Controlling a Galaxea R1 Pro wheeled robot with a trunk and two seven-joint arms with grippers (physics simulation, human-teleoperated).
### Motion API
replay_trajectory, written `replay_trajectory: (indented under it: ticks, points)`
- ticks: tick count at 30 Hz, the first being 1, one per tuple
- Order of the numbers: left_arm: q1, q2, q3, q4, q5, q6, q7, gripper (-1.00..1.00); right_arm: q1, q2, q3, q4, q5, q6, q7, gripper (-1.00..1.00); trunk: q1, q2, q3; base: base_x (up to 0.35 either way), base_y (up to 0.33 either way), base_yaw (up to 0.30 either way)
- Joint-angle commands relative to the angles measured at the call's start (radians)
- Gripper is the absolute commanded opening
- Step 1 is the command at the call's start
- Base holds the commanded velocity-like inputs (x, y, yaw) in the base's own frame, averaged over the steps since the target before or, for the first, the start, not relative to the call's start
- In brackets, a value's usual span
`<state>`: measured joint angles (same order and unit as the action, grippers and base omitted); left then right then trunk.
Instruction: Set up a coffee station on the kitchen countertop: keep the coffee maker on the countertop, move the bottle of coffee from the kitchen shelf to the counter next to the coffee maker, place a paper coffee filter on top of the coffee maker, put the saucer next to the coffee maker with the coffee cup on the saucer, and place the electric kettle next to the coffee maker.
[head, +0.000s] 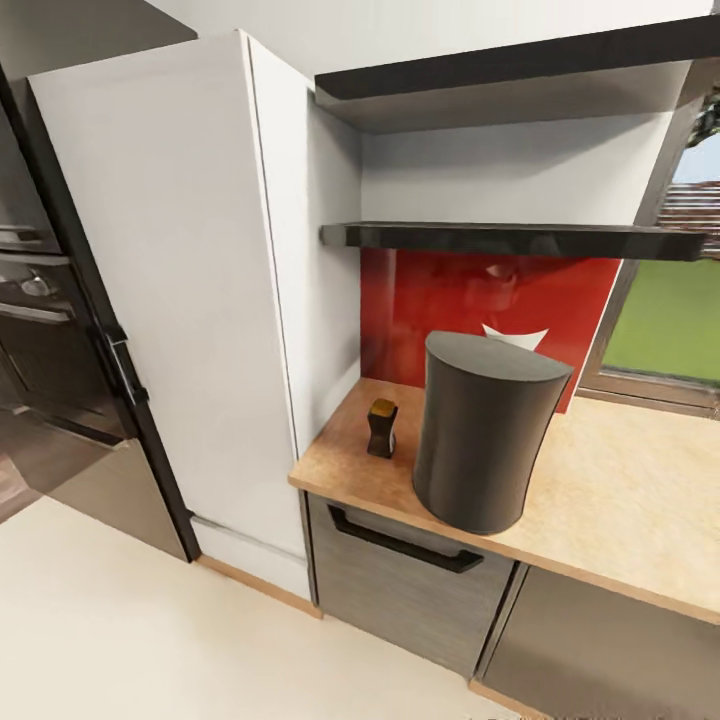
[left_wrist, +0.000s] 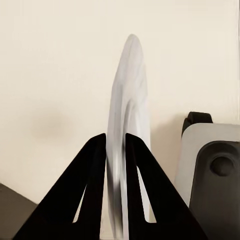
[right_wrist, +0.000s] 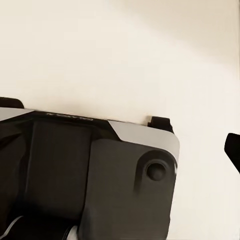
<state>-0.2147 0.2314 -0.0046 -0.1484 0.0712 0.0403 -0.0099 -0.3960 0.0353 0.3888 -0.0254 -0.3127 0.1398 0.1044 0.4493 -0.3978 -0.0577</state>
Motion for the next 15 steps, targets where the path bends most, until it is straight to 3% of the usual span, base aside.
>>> replay_trajectory:
  ticks: [1, 11, 15]
  points:
    - [0.000, 0.000, -0.001, -0.002, 0.005, 0.004, 0.002, -1.00, -0.001, 0.000, 0.009, -0.001, -0.010, 0.004, 0.001, 1.00, 0.001, -0.002, -0.002, 0.020, 0.021, -0.272]
    - [0.000, 0.000, -0.002, -0.002, 0.005, 0.004, 0.002, -1.00, -0.001, 0.000, 0.009, -0.001, -0.009, 0.004, 0.001, 1.00, 0.001, -0.002, -0.002, 0.003, 0.003, -0.272]
    - [0.000, 0.000, -0.001, -0.002, 0.005, 0.004, 0.002, -1.00, 0.000, 0.000, 0.009, -0.001, -0.009, 0.004, 0.001, 1.00, 0.001, -0.002, -0.002, -0.135, 0.033, -0.272]
